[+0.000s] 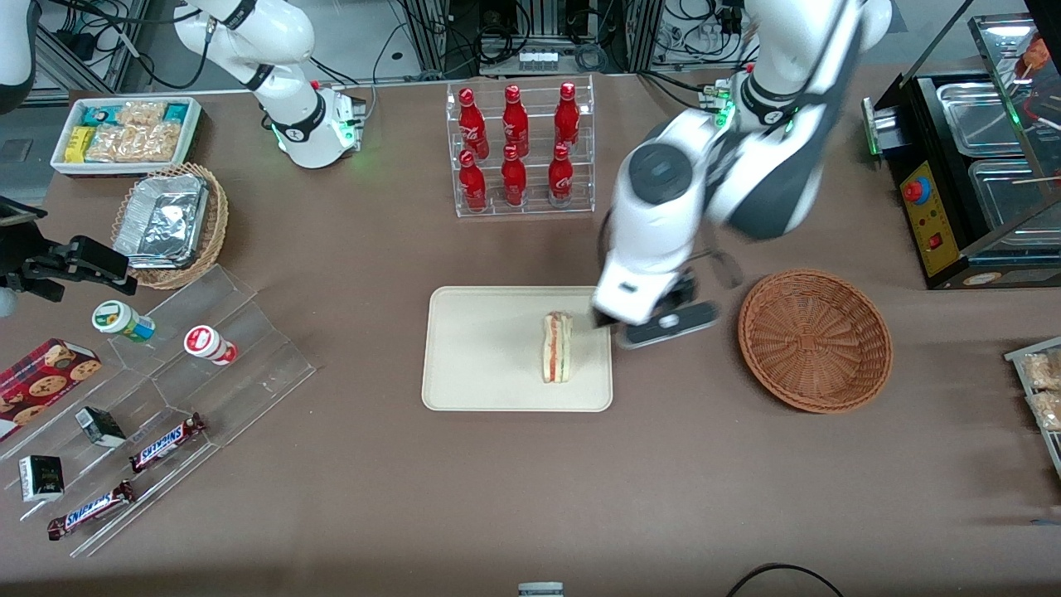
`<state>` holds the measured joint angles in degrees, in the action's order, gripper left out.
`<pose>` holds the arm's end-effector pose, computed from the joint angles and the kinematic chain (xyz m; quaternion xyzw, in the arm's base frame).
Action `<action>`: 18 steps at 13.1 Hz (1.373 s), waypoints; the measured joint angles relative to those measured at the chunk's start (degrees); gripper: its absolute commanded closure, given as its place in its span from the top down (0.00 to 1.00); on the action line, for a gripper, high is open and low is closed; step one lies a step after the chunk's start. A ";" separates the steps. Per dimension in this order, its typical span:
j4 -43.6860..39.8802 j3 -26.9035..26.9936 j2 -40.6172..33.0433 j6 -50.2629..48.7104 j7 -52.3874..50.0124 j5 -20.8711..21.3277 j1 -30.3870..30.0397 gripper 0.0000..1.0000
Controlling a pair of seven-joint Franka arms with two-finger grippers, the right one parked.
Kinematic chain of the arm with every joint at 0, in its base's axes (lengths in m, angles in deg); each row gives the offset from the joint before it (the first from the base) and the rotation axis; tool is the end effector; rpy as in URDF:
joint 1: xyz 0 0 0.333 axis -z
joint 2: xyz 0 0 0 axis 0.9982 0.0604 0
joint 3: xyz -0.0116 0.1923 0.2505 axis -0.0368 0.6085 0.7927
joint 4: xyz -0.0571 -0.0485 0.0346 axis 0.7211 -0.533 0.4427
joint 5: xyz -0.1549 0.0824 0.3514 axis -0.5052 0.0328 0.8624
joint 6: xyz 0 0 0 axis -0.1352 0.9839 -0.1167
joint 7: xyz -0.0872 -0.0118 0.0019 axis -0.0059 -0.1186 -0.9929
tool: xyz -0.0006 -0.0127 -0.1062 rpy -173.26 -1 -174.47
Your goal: Place sandwich from basket to tray
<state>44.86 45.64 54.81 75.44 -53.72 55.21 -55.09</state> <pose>0.5582 -0.3403 0.4792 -0.9870 -0.1486 -0.0444 0.0419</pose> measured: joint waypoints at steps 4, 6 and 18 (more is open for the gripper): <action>0.50 0.21 -8.96 -8.71 0.88 0.00 -5.45 1.00; 0.69 0.27 -10.99 -12.11 5.43 0.02 -8.15 1.00; 1.18 0.81 -22.69 -27.64 43.63 -5.63 -29.28 1.00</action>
<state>46.04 46.45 32.12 47.79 -10.10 49.58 -84.37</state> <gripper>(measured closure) 0.000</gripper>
